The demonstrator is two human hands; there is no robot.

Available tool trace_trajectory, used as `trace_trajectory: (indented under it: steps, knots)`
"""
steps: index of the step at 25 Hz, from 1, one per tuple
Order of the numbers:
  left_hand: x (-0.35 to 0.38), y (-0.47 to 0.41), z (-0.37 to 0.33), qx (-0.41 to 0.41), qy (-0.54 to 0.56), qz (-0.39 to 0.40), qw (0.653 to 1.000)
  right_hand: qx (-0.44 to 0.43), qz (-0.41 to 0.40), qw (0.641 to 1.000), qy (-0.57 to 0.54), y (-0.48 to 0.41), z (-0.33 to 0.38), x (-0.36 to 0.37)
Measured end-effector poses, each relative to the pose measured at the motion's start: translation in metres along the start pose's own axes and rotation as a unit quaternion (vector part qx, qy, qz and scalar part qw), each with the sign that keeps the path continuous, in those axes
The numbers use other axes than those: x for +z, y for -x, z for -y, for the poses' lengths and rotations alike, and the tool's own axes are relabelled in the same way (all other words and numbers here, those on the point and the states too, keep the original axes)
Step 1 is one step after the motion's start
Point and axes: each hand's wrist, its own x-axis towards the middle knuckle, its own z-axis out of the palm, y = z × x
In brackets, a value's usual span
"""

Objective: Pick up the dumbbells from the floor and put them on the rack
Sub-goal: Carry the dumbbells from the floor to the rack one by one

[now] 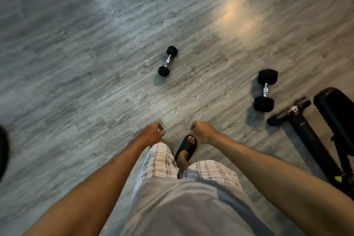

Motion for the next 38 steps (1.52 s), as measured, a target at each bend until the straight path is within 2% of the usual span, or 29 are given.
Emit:
trace_trajectory:
  steps: [3,9,11,15,17,20,25,29,31,34,38]
  knots:
    - [-0.039,-0.044,-0.017,-0.012,0.013,-0.011,1.0,-0.012,0.014,0.999,0.026,-0.047,0.014,-0.049]
    - [-0.136,-0.135,-0.045,-0.035,0.005,0.021,0.999,-0.007,0.032,0.999,0.041,-0.16,0.048,-0.157]
    - [-0.172,-0.169,-0.057,-0.033,0.01,0.03,0.999,-0.011,0.051,0.996,0.079,-0.19,0.072,-0.198]
    - [-0.222,-0.244,-0.079,-0.046,0.079,0.001,0.996,-0.002,0.036,0.998,0.055,-0.268,0.1,-0.248]
    - [-0.234,-0.286,-0.088,-0.063,0.104,-0.006,0.993,0.008,0.038,0.997,0.061,-0.319,0.102,-0.253]
    - [-0.233,-0.364,-0.089,-0.102,0.151,-0.006,0.983,0.053,0.105,0.993,0.026,-0.45,0.051,-0.216]
    - [-0.207,-0.494,-0.078,-0.169,0.236,-0.029,0.957,0.083,0.166,0.983,0.008,-0.541,0.081,-0.225]
    - [-0.181,-0.601,-0.052,-0.195,0.28,-0.059,0.938,0.085,0.155,0.984,-0.032,-0.648,0.043,-0.195]
    - [-0.165,-0.649,-0.03,-0.221,0.249,-0.08,0.939,0.131,0.12,0.98,-0.093,-0.701,0.023,-0.175]
    - [-0.137,-0.712,0.001,-0.265,0.205,-0.083,0.938,0.226,0.08,0.934,-0.264,-0.768,0.008,-0.153]
    - [-0.1,-0.768,0.021,-0.287,0.156,-0.068,0.943,0.261,0.123,0.849,-0.442,-0.833,0.004,-0.124]
